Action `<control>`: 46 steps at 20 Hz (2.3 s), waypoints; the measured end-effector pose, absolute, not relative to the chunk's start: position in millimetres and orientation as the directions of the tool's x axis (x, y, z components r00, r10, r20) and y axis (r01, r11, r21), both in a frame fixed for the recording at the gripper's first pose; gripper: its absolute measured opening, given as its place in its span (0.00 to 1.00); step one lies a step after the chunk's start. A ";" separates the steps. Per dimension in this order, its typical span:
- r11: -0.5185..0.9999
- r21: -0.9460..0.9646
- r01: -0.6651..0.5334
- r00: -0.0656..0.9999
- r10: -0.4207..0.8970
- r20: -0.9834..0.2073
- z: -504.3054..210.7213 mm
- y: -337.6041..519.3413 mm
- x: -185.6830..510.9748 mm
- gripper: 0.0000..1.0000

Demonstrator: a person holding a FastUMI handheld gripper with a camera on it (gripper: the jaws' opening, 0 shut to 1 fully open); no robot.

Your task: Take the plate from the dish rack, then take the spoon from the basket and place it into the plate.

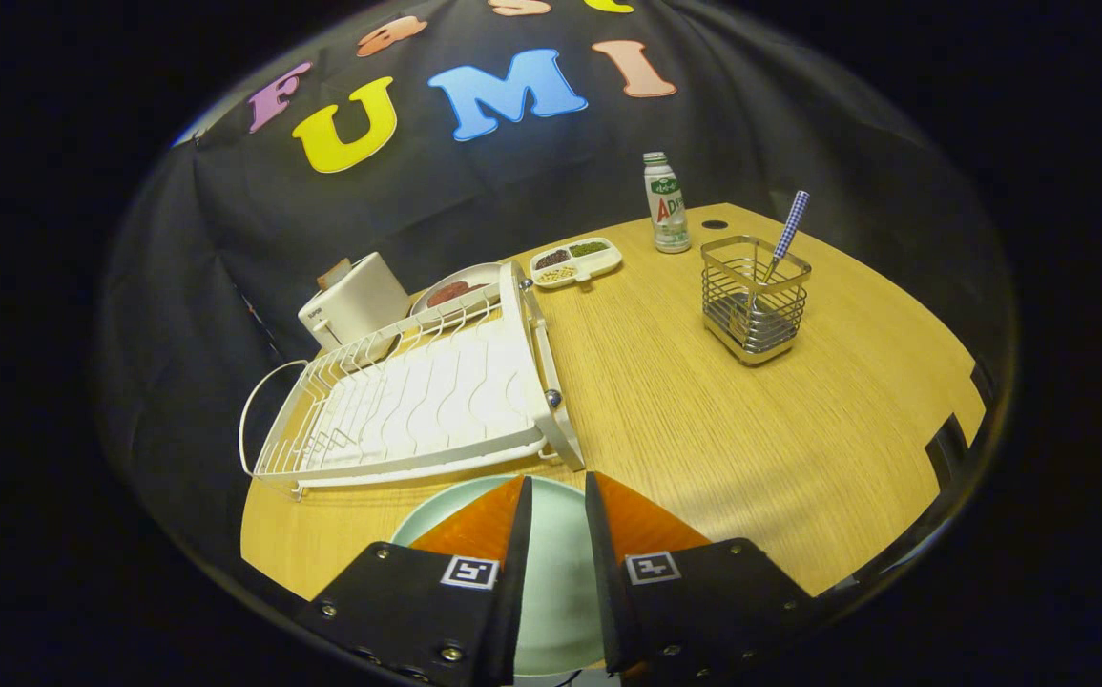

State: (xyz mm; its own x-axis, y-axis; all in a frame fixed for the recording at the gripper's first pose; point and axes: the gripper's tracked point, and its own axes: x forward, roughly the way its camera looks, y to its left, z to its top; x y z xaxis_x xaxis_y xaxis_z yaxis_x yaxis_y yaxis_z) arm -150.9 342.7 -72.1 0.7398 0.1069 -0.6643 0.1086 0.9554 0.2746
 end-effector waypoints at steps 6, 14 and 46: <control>0.962 0.236 0.139 0.780 0.040 -0.624 -45.6 317.1 -129.6 0.34; 0.933 0.162 0.321 0.807 -0.180 -0.562 -9.3 232.4 -68.7 0.34; 0.741 0.155 0.653 0.623 -0.409 -0.667 -58.0 91.4 31.6 0.02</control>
